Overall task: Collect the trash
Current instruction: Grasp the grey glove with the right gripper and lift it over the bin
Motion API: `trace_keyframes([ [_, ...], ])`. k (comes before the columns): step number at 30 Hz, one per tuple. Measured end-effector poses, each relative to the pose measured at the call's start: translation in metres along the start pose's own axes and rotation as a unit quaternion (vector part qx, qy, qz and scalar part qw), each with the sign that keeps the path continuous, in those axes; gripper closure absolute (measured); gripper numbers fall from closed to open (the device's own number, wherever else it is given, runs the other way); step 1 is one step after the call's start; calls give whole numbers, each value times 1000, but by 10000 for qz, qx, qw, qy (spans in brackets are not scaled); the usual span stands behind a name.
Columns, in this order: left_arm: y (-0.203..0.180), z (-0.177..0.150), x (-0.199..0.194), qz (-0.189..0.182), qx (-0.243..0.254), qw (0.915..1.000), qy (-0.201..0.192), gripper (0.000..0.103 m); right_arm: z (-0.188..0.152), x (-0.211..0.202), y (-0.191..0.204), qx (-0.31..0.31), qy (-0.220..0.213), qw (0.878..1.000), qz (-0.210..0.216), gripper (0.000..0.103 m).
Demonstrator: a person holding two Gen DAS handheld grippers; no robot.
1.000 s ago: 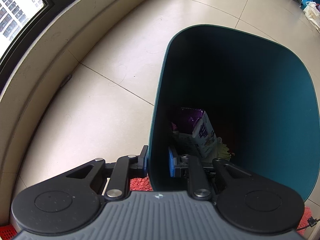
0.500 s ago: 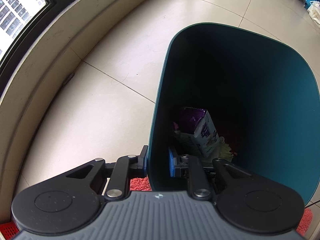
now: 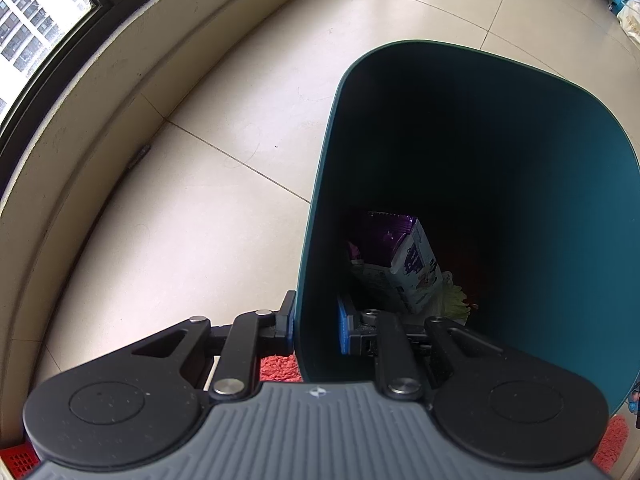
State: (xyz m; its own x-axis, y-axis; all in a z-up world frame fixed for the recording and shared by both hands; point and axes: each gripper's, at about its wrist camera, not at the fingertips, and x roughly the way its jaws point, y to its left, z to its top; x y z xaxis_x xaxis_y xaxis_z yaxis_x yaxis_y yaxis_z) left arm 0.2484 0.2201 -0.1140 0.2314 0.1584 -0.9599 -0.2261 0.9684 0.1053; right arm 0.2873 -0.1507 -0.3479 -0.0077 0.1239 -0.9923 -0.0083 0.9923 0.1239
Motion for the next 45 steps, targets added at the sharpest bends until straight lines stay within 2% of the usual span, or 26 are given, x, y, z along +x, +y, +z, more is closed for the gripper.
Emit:
trace_keyframes([
  [3,0,0,1,-2,-6,10000,12,84,-1,-1,-2,63,-53,10000,45,72],
  [4,0,0,1,-5,-9,10000,13,84,-1,-4,-1,39,-83,10000,31,74],
  [10,-1,1,1,-2,-12,10000,14,84,6,-38,4,-301,-235,9991,-184,76],
  [14,0,2,2,-34,-38,10000,29,84,5,-83,17,-1004,-504,9926,-471,77],
  [16,0,2,1,-44,-47,10000,36,84,4,-106,21,-1177,-643,9899,-469,77],
  [25,2,3,1,-62,-76,9999,58,84,-13,-214,49,-1467,-1418,9788,156,77],
  [30,2,3,0,-66,-73,9999,59,84,-16,-278,85,-1585,-1891,9645,944,77],
  [33,2,4,-1,-96,-92,9999,66,84,-15,-308,115,-1801,-2090,9514,1369,77],
  [36,4,4,-2,-127,-92,9999,58,84,-15,-315,147,-2086,-2072,9430,1558,77],
  [39,6,4,-3,-174,-111,9998,49,84,-15,-309,180,-2388,-2103,9363,1487,77],
  [45,8,4,-4,-201,-104,9997,27,84,-1,-263,230,-2482,-1870,9429,1202,77],
])
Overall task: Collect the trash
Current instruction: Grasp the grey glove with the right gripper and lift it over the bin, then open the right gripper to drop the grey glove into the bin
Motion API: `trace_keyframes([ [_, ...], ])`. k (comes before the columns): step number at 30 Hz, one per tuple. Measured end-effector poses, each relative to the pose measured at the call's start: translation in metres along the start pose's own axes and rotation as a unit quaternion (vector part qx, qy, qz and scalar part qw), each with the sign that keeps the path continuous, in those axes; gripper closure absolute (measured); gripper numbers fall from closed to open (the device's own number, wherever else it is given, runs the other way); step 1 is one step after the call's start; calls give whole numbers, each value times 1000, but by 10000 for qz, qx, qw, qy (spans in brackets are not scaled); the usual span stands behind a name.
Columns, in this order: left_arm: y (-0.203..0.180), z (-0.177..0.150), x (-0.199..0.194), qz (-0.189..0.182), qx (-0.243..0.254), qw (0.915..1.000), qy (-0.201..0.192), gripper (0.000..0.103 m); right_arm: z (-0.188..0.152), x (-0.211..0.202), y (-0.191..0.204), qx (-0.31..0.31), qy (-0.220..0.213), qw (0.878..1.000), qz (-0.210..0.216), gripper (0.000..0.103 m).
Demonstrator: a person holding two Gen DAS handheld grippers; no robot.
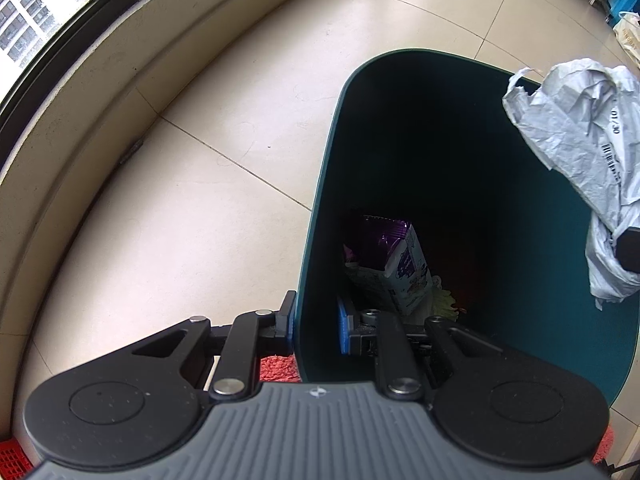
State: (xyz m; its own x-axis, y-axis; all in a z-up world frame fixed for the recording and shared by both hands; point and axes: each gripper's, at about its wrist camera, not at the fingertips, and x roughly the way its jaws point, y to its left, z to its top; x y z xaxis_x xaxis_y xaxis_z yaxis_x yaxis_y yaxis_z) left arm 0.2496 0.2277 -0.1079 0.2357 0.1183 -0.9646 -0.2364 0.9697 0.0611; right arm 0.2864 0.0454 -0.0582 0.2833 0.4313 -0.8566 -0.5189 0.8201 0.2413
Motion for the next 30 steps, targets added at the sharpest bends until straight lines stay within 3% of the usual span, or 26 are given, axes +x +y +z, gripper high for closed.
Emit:
trace_keyframes([
  [9,2,0,-2,-41,25,10000,-21,84,-7,89,22,-318,562,9948,-786,77],
  [16,1,0,-2,-51,32,10000,-26,84,-11,113,18,-349,766,9914,-1005,71],
  [23,0,0,-3,-35,35,10000,-26,84,-14,83,14,-384,616,9954,-630,64],
  [25,0,0,-2,-23,38,10000,-27,84,-16,64,8,-361,507,9972,-421,55],
  [30,-2,0,-2,7,44,10000,-24,84,-20,7,-1,-301,188,9994,15,55],
])
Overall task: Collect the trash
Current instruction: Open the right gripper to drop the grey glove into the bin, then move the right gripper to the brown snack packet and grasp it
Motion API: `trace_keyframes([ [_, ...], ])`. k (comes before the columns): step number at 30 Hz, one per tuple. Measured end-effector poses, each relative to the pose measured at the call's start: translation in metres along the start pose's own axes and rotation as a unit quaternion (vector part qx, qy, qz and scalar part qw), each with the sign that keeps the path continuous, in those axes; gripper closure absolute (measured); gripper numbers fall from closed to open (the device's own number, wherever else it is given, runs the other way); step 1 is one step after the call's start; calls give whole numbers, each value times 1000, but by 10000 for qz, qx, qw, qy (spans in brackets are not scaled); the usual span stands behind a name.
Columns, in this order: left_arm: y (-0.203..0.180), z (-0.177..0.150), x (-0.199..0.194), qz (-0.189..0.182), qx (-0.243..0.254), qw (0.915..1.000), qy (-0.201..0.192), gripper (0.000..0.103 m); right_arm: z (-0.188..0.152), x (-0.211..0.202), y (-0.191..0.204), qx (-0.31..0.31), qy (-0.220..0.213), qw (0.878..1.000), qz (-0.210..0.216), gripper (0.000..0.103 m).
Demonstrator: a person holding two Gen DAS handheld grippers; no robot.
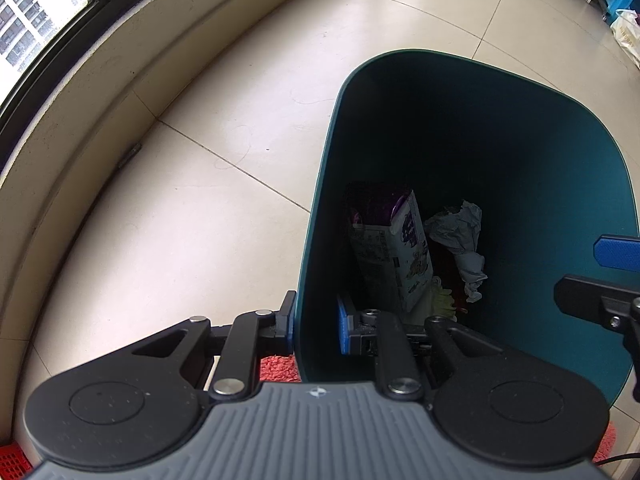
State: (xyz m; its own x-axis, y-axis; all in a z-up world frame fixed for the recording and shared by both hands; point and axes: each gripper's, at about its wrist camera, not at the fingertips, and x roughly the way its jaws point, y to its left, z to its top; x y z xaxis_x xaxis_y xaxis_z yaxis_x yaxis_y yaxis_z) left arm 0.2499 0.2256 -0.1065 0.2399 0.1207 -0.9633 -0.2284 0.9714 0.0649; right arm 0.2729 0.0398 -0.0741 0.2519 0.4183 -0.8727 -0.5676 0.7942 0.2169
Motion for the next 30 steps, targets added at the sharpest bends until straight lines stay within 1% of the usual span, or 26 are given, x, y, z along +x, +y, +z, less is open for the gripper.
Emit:
trace_keyframes([
  [3,-1,0,0,26,6,10000,-1,84,-12,-34,-17,32,-247,9997,-5,51],
  [4,-2,0,0,38,10,10000,-1,84,-17,-45,-25,81,-340,9994,-45,45],
  [6,-3,0,0,50,10,10000,-2,84,-27,-59,-42,178,-480,9985,-176,39],
  [7,-3,0,0,52,8,10000,-2,84,-33,-62,-50,229,-501,9982,-253,39],
  [12,-4,0,0,89,25,10000,-8,84,-62,-58,-112,765,-238,9955,-513,37],
  [14,-4,0,0,102,11,9999,2,84,-74,-46,-132,955,-88,9940,-523,36],
  [16,-4,0,0,104,7,9999,5,84,-82,-29,-148,1151,63,9921,-498,30],
  [17,-4,1,0,109,6,9999,6,84,-89,-18,-156,1235,182,9912,-448,30],
  [20,-5,0,1,130,12,9999,7,84,-103,16,-171,1413,544,9879,-325,25],
  [23,-5,0,2,146,13,9999,9,84,-120,52,-176,1467,869,9851,-240,24],
  [26,-6,0,2,145,12,9999,11,84,-130,82,-173,1308,1071,9854,-211,24],
  [30,-6,-1,5,172,42,9998,60,84,-137,117,-162,717,1345,9878,-316,25],
])
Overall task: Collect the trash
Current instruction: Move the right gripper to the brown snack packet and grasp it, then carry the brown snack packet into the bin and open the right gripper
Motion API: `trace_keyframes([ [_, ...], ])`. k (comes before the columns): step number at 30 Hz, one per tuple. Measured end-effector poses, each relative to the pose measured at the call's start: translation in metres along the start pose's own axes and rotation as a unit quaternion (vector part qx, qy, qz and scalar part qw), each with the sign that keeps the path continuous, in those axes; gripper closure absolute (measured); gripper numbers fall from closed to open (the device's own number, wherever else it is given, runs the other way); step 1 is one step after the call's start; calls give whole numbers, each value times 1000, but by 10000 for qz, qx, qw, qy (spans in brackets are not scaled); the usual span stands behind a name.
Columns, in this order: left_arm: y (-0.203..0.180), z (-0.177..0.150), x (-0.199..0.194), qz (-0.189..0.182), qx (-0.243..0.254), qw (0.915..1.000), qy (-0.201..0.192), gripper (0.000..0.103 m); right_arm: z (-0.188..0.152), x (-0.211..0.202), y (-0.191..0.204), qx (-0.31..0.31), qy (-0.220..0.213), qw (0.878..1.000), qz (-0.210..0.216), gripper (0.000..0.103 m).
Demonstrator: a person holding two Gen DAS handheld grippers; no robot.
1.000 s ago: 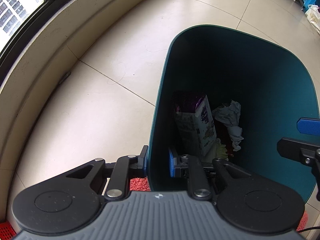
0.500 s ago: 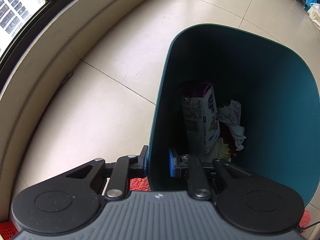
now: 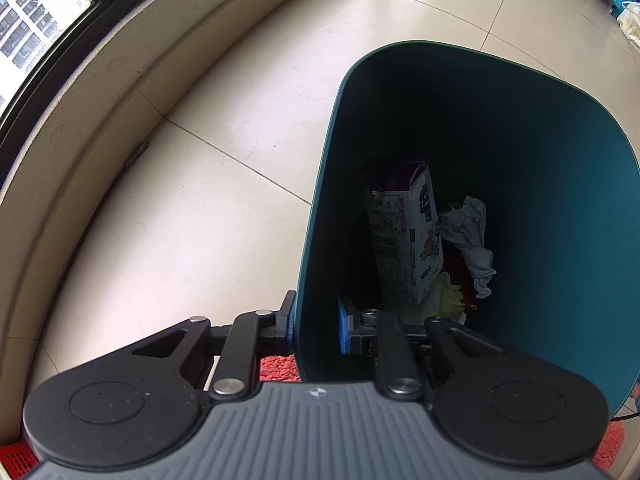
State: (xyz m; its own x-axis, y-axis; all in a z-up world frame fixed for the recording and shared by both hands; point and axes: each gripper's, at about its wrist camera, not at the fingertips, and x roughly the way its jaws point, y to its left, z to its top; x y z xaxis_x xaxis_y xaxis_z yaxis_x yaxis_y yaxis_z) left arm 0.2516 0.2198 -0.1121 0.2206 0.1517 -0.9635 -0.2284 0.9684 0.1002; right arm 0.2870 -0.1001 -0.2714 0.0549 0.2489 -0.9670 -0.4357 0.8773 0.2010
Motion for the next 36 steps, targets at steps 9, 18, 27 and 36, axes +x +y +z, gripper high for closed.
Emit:
trace_keyframes([
  [9,0,-1,1,35,51,10000,13,84,-3,55,19,-1232,338,9902,-558,32],
  [18,-2,-1,3,69,80,9999,19,84,-5,89,4,-1160,543,9879,-872,55],
  [27,-2,-2,3,52,76,10000,38,84,-18,58,-6,-982,257,9928,-629,89],
  [36,-3,0,5,102,77,9999,35,84,-21,-28,-10,-940,-295,9939,-488,96],
])
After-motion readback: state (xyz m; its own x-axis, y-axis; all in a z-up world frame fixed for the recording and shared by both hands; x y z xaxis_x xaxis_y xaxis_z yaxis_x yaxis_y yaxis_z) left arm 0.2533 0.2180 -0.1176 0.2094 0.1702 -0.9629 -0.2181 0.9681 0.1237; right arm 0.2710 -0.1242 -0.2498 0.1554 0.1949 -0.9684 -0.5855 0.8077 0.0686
